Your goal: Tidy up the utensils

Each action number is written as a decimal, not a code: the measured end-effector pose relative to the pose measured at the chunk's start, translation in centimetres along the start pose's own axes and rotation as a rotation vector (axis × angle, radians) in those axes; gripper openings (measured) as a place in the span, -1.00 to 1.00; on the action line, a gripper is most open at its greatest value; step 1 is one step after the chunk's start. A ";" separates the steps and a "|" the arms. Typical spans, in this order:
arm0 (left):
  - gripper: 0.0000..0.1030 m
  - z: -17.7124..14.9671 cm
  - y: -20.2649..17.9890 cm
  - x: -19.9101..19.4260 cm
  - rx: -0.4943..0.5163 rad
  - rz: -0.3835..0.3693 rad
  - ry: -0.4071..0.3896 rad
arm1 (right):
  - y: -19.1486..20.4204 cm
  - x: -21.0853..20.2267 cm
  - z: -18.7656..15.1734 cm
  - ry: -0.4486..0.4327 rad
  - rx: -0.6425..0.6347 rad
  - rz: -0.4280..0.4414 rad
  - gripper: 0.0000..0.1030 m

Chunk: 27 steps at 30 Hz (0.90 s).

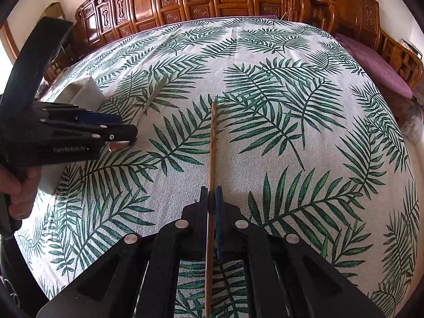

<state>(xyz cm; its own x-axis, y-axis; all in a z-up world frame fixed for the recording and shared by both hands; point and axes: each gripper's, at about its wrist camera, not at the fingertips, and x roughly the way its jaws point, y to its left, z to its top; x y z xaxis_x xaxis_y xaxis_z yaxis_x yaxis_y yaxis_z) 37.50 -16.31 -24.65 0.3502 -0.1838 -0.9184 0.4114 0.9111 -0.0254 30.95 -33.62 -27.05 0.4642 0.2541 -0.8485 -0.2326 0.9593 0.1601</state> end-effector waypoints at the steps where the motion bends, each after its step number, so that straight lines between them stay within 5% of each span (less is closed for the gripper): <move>1: -0.33 -0.1 0.0 0.0 0.001 0.004 -0.002 | 0.0 0.0 0.0 0.000 0.000 0.001 -0.88; 10: -0.33 -0.7 -0.6 -0.1 -0.008 0.028 -0.041 | -0.1 0.0 0.0 -0.002 0.005 0.004 -0.88; 21: -0.63 0.3 -1.0 0.3 -0.015 0.024 -0.063 | -0.2 0.0 0.0 -0.006 0.006 0.012 -0.88; 27: -0.68 1.1 1.0 0.4 -0.123 -0.047 -0.012 | -0.2 0.0 -0.1 -0.010 0.008 0.014 -0.88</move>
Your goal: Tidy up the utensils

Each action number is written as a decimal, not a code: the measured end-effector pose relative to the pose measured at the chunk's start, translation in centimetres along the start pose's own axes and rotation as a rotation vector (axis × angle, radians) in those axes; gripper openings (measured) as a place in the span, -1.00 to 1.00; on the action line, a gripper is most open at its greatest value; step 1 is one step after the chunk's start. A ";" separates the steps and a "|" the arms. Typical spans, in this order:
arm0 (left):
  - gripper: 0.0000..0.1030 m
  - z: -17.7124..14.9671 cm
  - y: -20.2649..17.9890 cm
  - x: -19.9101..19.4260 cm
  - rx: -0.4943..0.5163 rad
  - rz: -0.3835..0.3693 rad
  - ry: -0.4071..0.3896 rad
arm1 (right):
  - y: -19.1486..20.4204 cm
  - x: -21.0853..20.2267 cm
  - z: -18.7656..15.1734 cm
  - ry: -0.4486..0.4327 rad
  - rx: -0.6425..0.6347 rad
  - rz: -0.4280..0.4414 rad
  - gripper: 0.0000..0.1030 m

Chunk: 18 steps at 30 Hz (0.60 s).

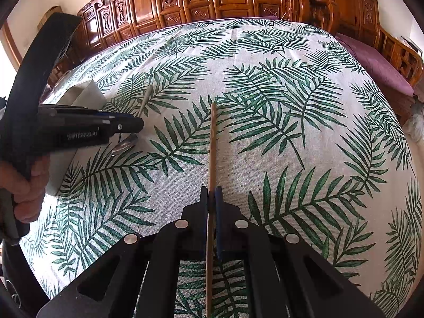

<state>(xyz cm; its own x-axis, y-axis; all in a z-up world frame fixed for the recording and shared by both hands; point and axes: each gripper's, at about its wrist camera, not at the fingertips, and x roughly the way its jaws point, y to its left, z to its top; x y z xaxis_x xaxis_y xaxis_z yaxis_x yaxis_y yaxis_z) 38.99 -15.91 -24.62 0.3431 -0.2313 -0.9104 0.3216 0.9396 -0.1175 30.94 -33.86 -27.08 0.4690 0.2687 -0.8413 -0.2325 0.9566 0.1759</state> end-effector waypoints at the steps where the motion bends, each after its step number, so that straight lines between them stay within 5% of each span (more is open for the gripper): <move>1: -0.68 0.2 0.2 0.1 -0.015 -0.005 0.002 | 0.0 0.0 0.0 0.000 0.001 0.000 -0.88; 10: -0.68 1.6 0.9 0.6 -0.069 0.018 0.013 | -0.1 0.0 -0.1 -0.003 0.005 0.004 -0.88; 18: -0.99 1.5 0.5 0.6 -0.045 0.097 0.005 | -0.1 0.0 -0.1 -0.003 0.006 0.003 -0.88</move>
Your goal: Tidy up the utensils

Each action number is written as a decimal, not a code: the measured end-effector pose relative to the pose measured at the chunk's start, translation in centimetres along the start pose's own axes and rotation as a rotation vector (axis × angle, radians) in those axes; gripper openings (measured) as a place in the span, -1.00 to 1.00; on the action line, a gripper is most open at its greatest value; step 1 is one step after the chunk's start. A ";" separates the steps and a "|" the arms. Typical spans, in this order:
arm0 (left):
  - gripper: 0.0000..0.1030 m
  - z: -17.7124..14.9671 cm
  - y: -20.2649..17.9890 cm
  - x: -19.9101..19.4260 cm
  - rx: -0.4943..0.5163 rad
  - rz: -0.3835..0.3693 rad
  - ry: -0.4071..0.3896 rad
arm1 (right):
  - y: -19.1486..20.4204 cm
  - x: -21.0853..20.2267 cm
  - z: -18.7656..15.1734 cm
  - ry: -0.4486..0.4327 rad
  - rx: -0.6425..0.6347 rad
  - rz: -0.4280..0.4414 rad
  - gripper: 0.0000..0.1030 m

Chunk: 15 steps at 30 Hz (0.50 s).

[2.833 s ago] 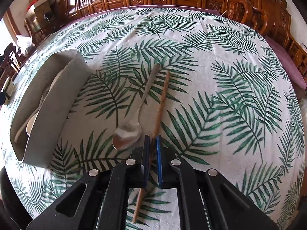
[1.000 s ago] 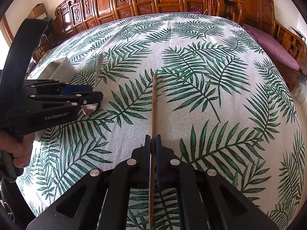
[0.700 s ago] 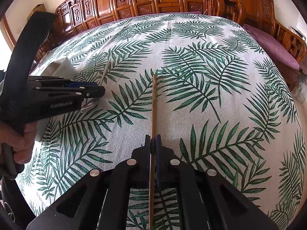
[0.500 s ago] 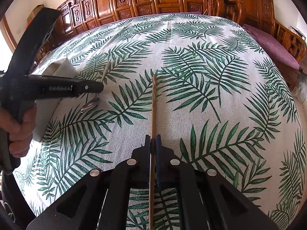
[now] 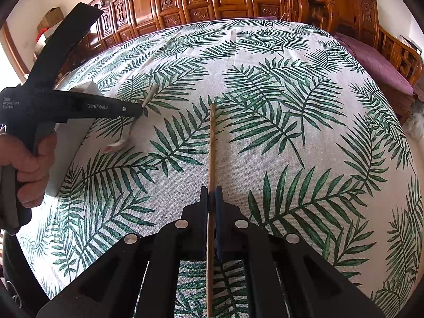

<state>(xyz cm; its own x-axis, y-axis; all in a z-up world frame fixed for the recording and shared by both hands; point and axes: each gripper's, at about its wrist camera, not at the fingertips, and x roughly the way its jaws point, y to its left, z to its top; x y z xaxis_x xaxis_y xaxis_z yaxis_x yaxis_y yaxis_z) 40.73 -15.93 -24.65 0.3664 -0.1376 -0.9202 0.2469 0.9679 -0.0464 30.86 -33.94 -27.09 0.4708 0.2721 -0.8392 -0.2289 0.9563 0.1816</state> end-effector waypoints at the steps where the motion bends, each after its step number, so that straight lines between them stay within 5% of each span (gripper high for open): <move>1: -0.99 0.0 0.0 0.0 0.004 -0.001 0.001 | 0.0 0.0 0.0 0.001 0.001 -0.001 -0.88; 15: -1.00 -0.5 0.4 -3.9 0.050 -0.015 -0.072 | 0.7 -0.7 -0.7 0.004 0.000 -0.017 -0.89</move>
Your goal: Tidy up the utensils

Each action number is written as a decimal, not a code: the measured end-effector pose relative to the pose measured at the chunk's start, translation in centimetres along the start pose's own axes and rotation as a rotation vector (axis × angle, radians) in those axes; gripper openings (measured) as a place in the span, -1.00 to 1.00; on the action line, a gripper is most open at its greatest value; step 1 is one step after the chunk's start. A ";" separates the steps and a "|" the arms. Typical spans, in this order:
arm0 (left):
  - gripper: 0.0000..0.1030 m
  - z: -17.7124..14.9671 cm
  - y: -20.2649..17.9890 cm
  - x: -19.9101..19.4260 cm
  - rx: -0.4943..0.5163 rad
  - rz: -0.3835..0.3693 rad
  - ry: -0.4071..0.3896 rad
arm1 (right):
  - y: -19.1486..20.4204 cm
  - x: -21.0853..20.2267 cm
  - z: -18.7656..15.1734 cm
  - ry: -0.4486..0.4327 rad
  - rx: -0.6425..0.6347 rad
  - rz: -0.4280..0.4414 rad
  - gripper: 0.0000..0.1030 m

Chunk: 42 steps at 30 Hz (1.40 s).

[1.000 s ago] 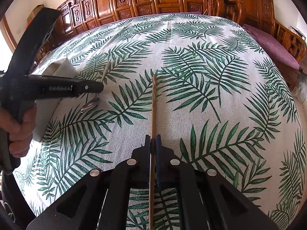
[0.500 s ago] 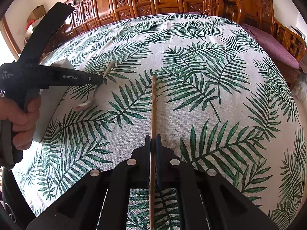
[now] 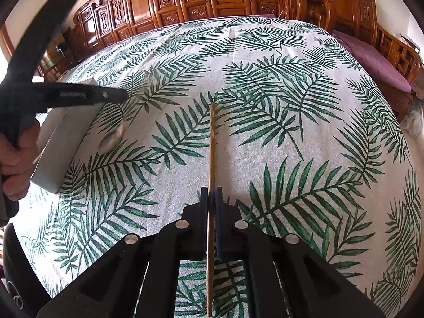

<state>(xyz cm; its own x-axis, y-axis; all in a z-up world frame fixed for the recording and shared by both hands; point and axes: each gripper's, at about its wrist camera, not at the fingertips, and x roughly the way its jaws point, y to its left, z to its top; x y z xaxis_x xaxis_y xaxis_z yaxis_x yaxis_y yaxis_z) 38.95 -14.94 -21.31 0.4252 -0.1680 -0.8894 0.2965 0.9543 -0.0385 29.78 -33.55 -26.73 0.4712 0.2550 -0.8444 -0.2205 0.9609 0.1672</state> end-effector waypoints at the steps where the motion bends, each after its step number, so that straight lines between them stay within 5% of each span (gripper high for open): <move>1: -1.00 -0.1 0.1 -0.2 0.001 -0.007 -0.003 | 0.2 -0.1 0.0 0.000 -0.002 0.001 -0.89; 10: -1.00 -0.9 0.5 -0.5 0.005 -0.021 0.040 | 0.6 -0.5 -0.1 -0.001 0.011 0.009 -0.89; 14: -0.47 -2.6 0.6 -1.7 0.004 -0.001 0.007 | 0.8 -1.0 0.0 -0.012 0.012 0.019 -0.89; 25: -0.26 -3.3 1.1 -0.8 0.057 0.109 0.023 | 1.5 -1.0 0.3 -0.015 -0.005 0.036 -0.89; 42: -0.46 -3.7 0.7 1.5 0.101 0.167 0.089 | 1.2 -1.1 0.4 -0.023 0.001 0.044 -0.89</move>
<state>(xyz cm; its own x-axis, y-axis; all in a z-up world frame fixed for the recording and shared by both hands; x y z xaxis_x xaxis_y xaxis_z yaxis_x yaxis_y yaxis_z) 36.65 -13.58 -24.34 0.3993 0.0172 -0.9166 0.3148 0.9365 0.1547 29.33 -32.61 -25.37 0.4806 0.2992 -0.8243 -0.2401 0.9490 0.2045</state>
